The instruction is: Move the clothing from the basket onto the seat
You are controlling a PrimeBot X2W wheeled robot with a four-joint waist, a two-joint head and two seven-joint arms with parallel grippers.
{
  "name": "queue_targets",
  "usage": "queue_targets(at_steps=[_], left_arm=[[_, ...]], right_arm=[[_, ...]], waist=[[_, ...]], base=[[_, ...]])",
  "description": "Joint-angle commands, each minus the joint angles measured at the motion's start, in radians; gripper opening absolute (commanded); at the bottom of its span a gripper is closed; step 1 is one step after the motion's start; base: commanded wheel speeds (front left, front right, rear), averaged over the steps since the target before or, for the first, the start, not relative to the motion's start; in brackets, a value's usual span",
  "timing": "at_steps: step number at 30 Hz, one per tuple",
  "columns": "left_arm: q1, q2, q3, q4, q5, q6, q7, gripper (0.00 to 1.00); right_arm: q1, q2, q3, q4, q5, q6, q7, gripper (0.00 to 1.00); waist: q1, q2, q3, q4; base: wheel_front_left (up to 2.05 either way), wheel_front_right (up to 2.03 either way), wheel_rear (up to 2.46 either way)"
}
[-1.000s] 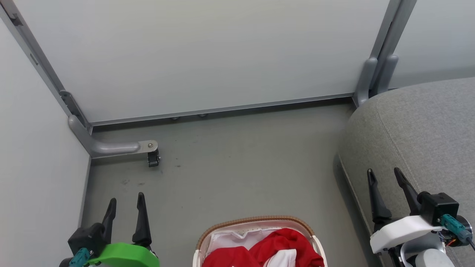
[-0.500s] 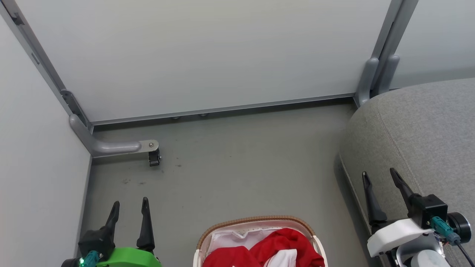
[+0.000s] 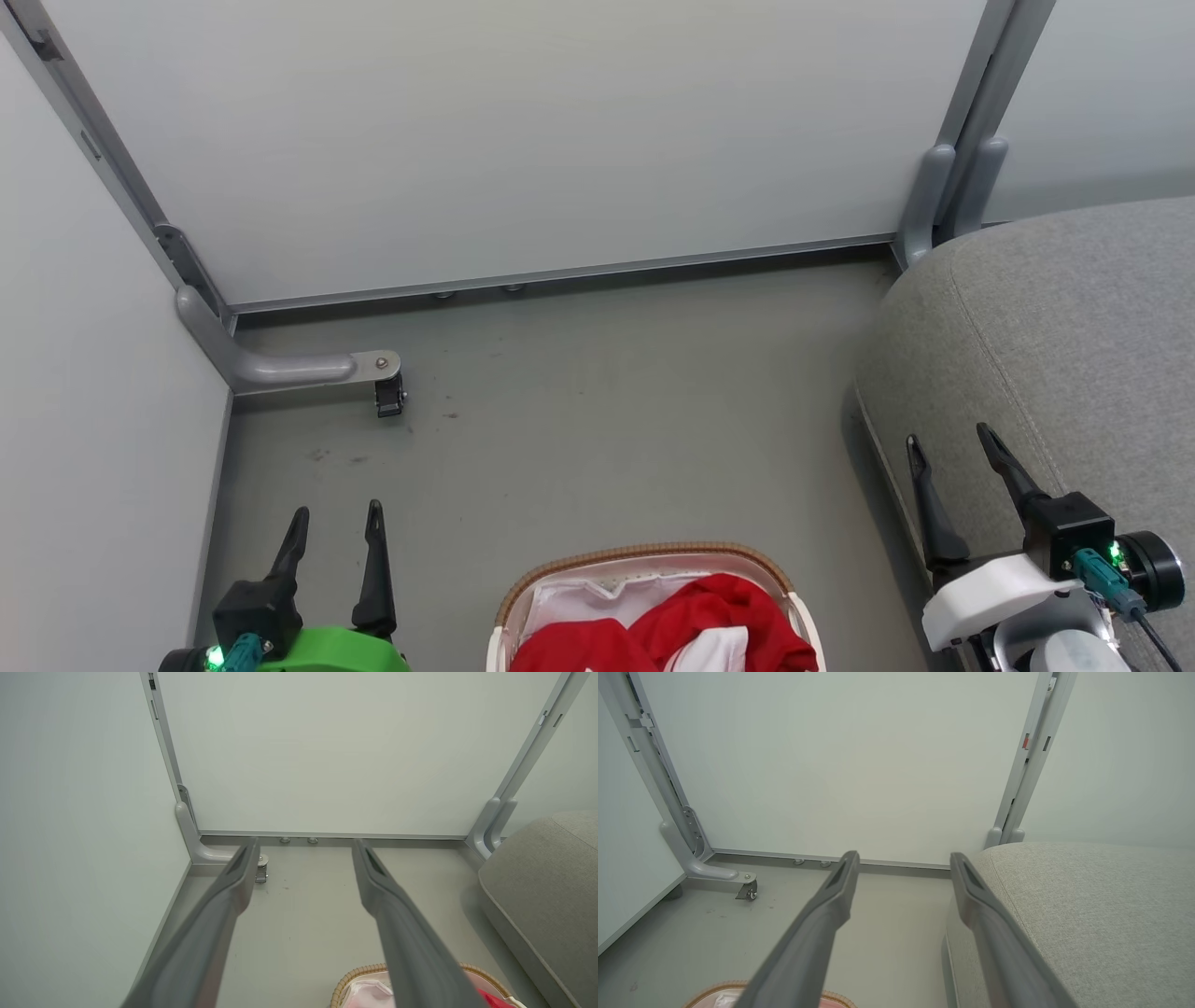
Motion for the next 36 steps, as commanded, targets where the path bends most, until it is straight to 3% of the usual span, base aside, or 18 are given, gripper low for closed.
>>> queue_targets(at_steps=[1, 25, 36], left_arm=[[0.007, 0.007, 0.0, 0.001, -0.002, 0.008, -0.001, 1.0], [-0.029, 0.006, -0.032, 0.003, -0.005, -0.01, -0.001, 1.0], [-0.245, 0.006, -0.276, 0.186, 0.083, -0.061, 0.0, 1.0]], right_arm=[[0.01, -0.006, 0.0, 0.004, -0.002, 0.0, -0.005, 1.0], [-0.008, -0.006, -0.011, -0.008, -0.002, 0.0, -0.005, 1.0], [-0.129, -0.005, -0.047, -0.045, -0.001, 0.0, -0.003, 1.0]], waist=[[0.0, 0.0, 0.0, 0.0], [0.0, 0.0, 0.019, -0.007], [0.0, 0.0, 0.247, -0.062]], base=[[0.0, 0.0, 0.0], [0.0, 0.0, 0.0], [0.0, 0.0, 0.0]])
